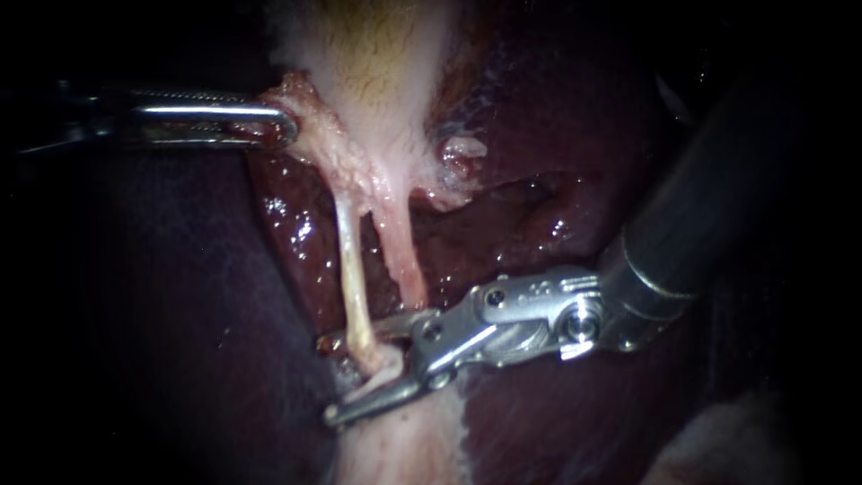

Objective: Clipping first clip left tube

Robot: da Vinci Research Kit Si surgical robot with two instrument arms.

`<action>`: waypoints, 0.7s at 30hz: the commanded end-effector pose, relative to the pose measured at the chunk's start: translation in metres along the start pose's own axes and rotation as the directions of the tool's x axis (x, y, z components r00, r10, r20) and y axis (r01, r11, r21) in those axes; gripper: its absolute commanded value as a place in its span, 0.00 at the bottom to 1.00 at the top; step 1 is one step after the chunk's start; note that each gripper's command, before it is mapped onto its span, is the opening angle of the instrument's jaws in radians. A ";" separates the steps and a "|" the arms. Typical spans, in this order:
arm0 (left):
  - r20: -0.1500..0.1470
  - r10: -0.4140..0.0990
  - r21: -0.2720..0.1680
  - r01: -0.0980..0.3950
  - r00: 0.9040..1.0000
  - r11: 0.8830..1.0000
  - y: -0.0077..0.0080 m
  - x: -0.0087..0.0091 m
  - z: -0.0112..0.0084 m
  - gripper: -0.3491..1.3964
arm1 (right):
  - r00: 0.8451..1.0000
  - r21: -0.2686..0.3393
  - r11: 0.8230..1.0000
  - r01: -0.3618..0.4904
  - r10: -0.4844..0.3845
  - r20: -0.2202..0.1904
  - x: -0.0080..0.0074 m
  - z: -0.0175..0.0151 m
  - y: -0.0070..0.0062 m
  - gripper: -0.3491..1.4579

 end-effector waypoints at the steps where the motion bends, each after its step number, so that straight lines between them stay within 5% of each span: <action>1: 0.000 0.000 0.001 0.000 1.000 1.000 0.0000 0.0000 0.0001 0.00 | 1.000 0.001 1.000 0.004 -0.004 -0.005 0.0001 0.0000 -0.0001 0.45; 12: -0.001 -0.001 0.004 0.001 1.000 1.000 0.0002 0.0001 0.0003 0.00 | 1.000 0.004 1.000 0.004 -0.004 -0.003 0.0000 0.0001 -0.0001 0.41; 21: -0.001 -0.001 0.004 0.001 1.000 1.000 0.0002 0.0001 0.0004 0.00 | 1.000 0.005 1.000 0.005 -0.005 -0.003 -0.0002 -0.0002 -0.0001 0.28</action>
